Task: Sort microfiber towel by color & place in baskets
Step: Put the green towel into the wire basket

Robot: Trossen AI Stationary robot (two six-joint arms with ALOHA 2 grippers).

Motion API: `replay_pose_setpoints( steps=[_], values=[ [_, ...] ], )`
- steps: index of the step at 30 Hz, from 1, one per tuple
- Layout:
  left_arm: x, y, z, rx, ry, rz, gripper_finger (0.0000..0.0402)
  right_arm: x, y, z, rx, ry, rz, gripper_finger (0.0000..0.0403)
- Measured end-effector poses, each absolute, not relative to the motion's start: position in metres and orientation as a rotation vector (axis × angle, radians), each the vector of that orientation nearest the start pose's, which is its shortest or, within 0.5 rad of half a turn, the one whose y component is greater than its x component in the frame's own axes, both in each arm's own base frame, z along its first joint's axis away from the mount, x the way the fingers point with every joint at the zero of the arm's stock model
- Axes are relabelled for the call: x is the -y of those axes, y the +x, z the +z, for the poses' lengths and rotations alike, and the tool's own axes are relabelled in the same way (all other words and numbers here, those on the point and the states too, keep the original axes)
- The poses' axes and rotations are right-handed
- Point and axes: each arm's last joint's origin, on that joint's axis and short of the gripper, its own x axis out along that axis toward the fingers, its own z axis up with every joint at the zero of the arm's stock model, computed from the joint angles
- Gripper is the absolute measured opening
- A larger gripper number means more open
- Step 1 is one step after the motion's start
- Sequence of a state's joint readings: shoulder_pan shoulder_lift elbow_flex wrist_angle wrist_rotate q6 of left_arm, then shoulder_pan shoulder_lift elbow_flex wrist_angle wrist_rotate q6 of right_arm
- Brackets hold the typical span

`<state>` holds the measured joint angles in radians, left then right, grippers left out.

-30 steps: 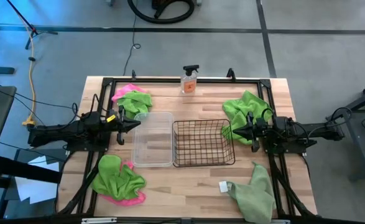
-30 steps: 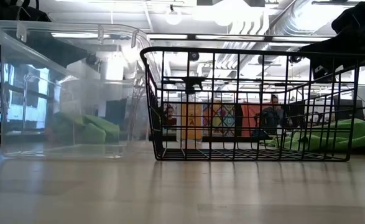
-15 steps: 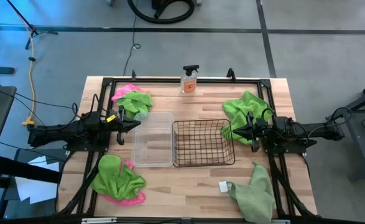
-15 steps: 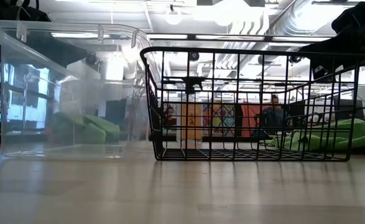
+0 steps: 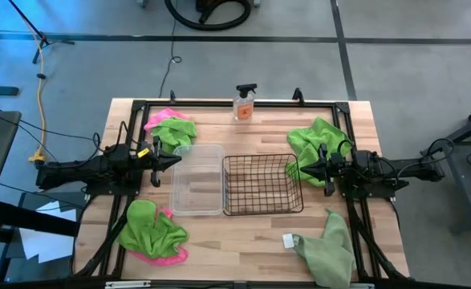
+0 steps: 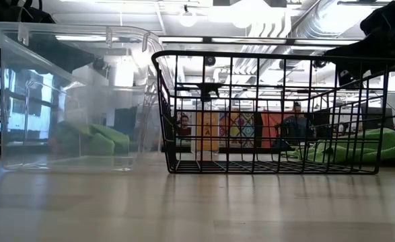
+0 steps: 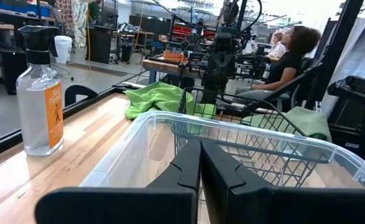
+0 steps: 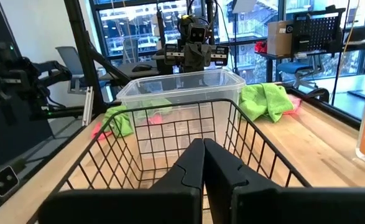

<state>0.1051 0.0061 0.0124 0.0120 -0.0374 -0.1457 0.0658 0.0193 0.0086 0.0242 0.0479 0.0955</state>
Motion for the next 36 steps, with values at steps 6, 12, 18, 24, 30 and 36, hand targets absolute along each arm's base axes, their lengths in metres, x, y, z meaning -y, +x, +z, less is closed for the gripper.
replay_pose_setpoints(
  steps=[6, 12, 18, 24, 30, 36],
  values=[
    [-0.011, 0.097, 0.168, 0.029, -0.145, 0.141, 0.0, -0.005, 0.098, 0.167, 0.012, 0.141, 0.018, 0.0],
    [-0.011, 0.097, 0.169, 0.029, -0.145, 0.141, 0.0, -0.005, 0.098, 0.167, 0.011, 0.25, 0.019, 0.0],
    [-0.011, 0.097, 0.169, 0.029, -0.145, 0.141, 0.0, -0.005, 0.098, 0.168, 0.014, 0.399, 0.018, 0.0],
    [-0.011, 0.097, 0.169, 0.029, -0.145, 0.141, 0.0, -0.003, 0.098, 0.171, 0.071, 0.476, -0.049, 0.0],
    [-0.011, 0.097, 0.168, 0.029, -0.145, 0.141, 0.0, -0.002, 0.097, 0.178, 0.142, 0.484, -0.054, 0.0],
    [-0.011, 0.097, 0.169, 0.029, -0.145, 0.141, 0.0, 0.002, 0.094, 0.194, 0.339, 0.508, -0.164, 0.0]
  ],
)
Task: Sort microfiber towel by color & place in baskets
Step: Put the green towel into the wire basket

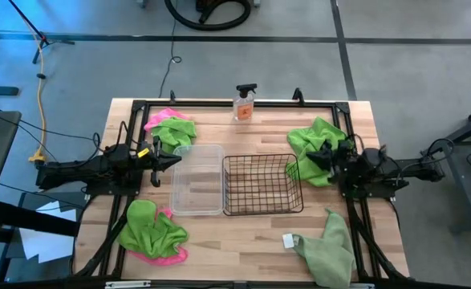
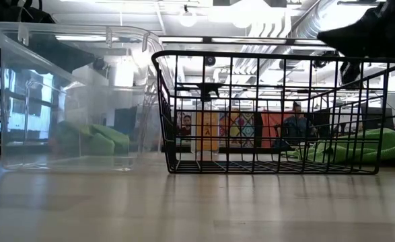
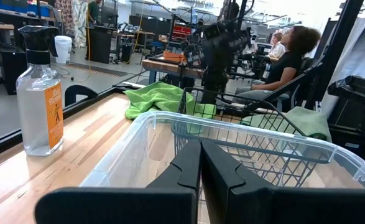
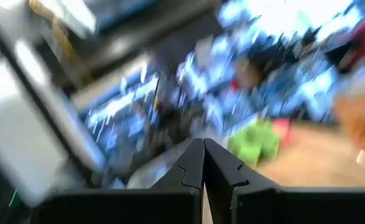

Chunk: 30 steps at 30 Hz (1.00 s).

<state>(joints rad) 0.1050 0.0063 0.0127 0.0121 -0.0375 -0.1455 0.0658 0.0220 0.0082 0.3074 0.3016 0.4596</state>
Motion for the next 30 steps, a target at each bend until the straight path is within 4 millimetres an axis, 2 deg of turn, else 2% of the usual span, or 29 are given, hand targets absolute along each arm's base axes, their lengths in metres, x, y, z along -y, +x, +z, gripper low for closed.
replay_pose_setpoints(
  steps=[3, 5, 8, 15, 19, 23, 26, 30],
  values=[
    [-0.011, 0.097, 0.168, 0.029, -0.145, 0.141, 0.0, 0.005, 0.089, 0.209, 0.476, 0.456, -0.231, 0.0],
    [-0.011, 0.097, 0.168, 0.029, -0.145, 0.141, 0.0, 0.005, 0.085, 0.226, 0.534, 0.397, -0.243, 0.0],
    [-0.011, 0.097, 0.168, 0.029, -0.145, 0.141, 0.0, 0.006, 0.08, 0.259, 0.575, 0.297, -0.276, 0.0],
    [-0.011, 0.097, 0.169, 0.029, -0.145, 0.141, 0.0, 0.01, 0.084, 0.341, 0.563, 0.109, -0.512, 0.0],
    [-0.011, 0.097, 0.168, 0.029, -0.145, 0.141, 0.0, 0.012, 0.095, 0.371, 0.421, 0.034, -0.628, 0.0001],
    [-0.011, 0.097, 0.169, 0.029, -0.145, 0.14, 0.0, 0.013, 0.11, 0.386, 0.259, 0.062, -0.697, 0.0016],
    [-0.011, 0.097, 0.169, 0.029, -0.145, 0.141, 0.0, 0.016, 0.119, 0.396, 0.06, 0.131, -0.781, 0.0054],
    [-0.011, 0.097, 0.169, 0.029, -0.145, 0.141, 0.0, 0.026, 0.127, 0.409, -0.233, 0.226, -0.905, 0.0129]
  ],
)
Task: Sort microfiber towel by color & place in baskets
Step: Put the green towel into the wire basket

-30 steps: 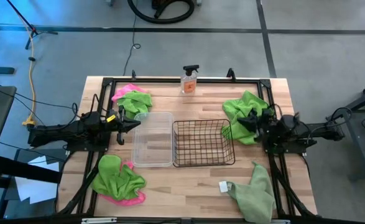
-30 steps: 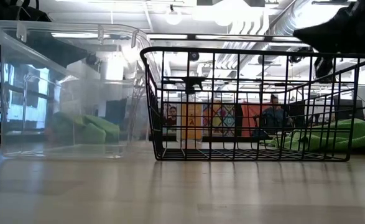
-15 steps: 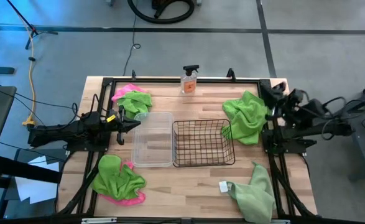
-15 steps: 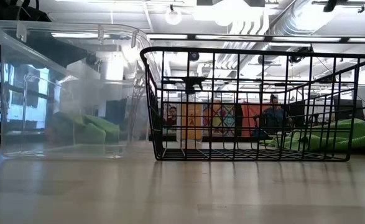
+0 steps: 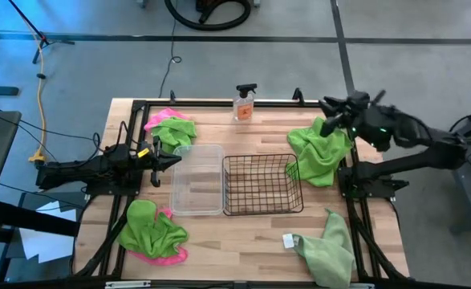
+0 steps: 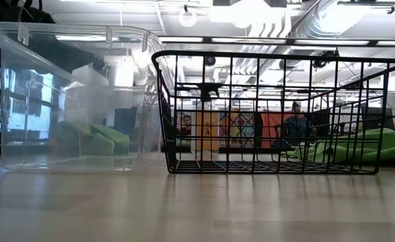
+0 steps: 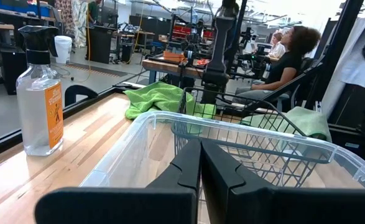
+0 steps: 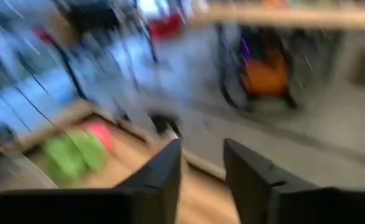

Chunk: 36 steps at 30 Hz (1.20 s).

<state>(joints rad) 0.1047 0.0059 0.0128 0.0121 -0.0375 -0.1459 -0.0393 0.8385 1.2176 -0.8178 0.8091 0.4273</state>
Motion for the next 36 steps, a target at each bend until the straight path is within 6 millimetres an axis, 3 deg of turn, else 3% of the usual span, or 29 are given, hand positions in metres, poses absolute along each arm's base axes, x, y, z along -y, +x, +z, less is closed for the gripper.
replay_pose_setpoints(
  steps=[4, 8, 16, 24, 30, 36],
  values=[
    [-0.011, 0.097, 0.168, 0.029, -0.145, 0.141, 0.0, 0.039, 0.139, 0.412, -0.543, 0.324, -1.002, 0.0204],
    [-0.011, 0.097, 0.169, 0.029, -0.145, 0.141, 0.0, 0.054, 0.154, 0.396, -0.868, 0.394, -1.057, 0.0258],
    [-0.011, 0.097, 0.168, 0.029, -0.145, 0.14, 0.0, 0.08, 0.168, 0.331, -1.287, 0.573, -1.035, 0.0279],
    [-0.011, 0.097, 0.169, 0.03, -0.145, 0.141, 0.0, 0.08, 0.16, 0.267, -1.372, 0.821, -0.96, 0.028],
    [-0.011, 0.097, 0.168, 0.029, -0.145, 0.141, 0.0, 0.079, 0.16, 0.239, -1.389, 0.898, -0.944, 0.028],
    [-0.011, 0.097, 0.169, 0.029, -0.145, 0.141, 0.0, 0.081, 0.161, 0.225, -1.386, 0.949, -0.938, 0.028]
  ],
)
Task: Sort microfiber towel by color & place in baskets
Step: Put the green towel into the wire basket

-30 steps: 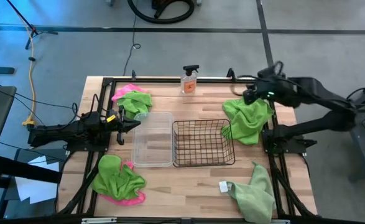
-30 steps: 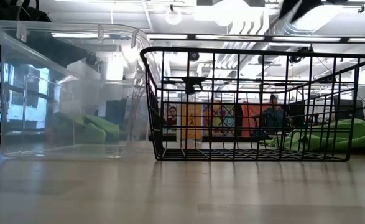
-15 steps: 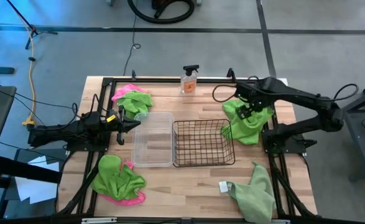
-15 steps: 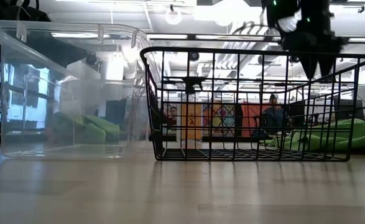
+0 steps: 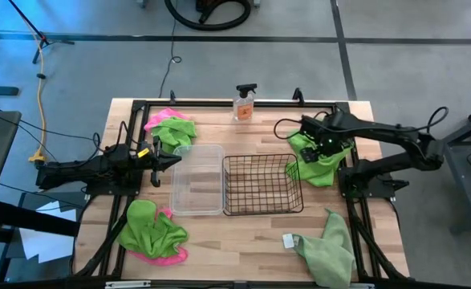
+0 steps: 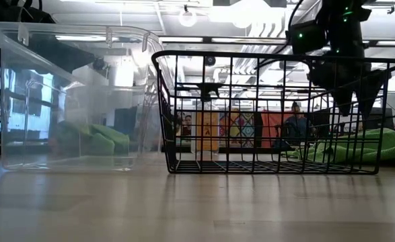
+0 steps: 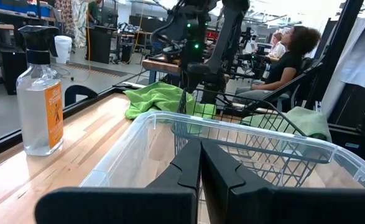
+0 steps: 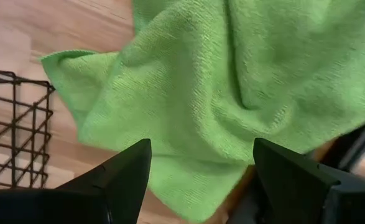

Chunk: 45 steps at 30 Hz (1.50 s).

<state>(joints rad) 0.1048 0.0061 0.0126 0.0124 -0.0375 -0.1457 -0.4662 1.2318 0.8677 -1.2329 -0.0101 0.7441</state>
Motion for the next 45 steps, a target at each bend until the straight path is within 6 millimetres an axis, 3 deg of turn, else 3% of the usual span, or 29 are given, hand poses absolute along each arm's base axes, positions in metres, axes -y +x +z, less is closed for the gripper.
replay_pose_setpoints(
  steps=[13, 35, 40, 45],
  values=[
    [-0.011, 0.097, 0.169, 0.029, -0.145, 0.141, 0.0, 0.121, 0.173, 0.192, -1.391, 1.048, -1.081, 0.028],
    [-0.011, 0.097, 0.169, 0.029, -0.145, 0.141, 0.0, 0.144, 0.179, 0.162, -1.434, 1.155, -1.087, 0.0277],
    [-0.011, 0.097, 0.169, 0.029, -0.145, 0.141, 0.0, 0.144, 0.18, 0.158, -1.455, 1.158, -1.088, 0.0238],
    [-0.011, 0.097, 0.168, 0.029, -0.145, 0.14, 0.0, 0.144, 0.18, 0.157, -1.461, 1.157, -1.087, 0.0133]
  ],
)
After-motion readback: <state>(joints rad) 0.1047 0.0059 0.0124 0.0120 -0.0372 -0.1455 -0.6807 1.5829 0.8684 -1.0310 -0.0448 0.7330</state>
